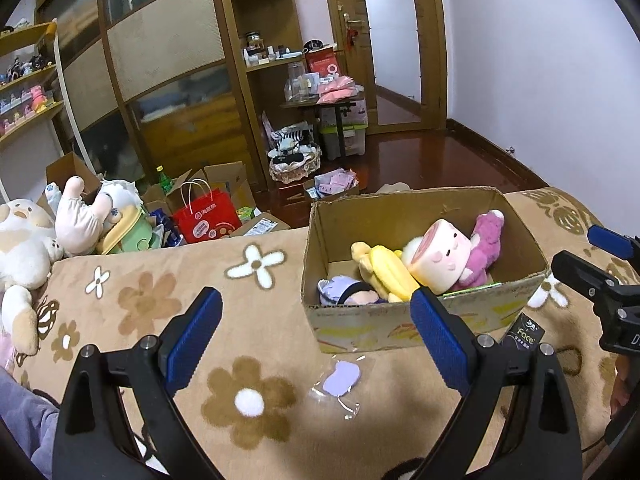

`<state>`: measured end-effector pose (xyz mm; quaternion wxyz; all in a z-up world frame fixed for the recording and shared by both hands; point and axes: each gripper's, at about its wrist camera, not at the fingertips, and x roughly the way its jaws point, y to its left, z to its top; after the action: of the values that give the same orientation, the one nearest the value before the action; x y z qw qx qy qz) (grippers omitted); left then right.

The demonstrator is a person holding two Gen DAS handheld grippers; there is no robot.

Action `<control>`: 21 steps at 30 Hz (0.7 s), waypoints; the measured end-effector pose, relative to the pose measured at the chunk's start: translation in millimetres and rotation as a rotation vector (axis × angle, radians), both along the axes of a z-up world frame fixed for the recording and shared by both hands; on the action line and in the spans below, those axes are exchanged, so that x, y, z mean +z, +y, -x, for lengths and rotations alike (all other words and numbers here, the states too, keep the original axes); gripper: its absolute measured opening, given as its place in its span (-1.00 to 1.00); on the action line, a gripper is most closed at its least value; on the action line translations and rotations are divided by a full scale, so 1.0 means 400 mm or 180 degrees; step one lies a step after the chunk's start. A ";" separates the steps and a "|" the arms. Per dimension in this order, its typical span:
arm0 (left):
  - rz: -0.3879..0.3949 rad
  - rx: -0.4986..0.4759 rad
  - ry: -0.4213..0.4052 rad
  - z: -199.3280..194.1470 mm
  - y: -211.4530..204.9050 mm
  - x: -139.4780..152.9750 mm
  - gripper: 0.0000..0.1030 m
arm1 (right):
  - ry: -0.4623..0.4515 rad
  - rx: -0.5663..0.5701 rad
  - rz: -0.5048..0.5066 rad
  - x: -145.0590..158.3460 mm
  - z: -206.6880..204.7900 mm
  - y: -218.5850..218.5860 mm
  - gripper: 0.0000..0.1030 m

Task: Organize soft objects
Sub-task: 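Grasp the clear purple bag with the left tool while the right tool grasps the black tissue pack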

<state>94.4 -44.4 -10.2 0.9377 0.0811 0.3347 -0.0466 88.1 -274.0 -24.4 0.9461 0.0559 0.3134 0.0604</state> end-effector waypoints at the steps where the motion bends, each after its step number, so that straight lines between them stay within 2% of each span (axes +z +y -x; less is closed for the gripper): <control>1: 0.0002 0.0006 0.0005 0.002 0.002 0.002 0.83 | 0.0007 -0.0017 0.0005 0.000 0.005 -0.003 1.00; 14: -0.0071 0.0065 0.0089 0.044 0.015 0.009 0.83 | 0.0063 -0.0130 0.0048 0.004 0.057 -0.021 1.00; 21: -0.0185 0.0079 0.0247 0.028 0.005 -0.023 0.83 | 0.0094 -0.0148 0.0099 -0.007 0.059 -0.020 1.00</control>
<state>83.3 -42.2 -19.2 0.9218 0.1023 0.3730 -0.0283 64.5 -282.1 -27.3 0.9432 0.0494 0.3269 0.0326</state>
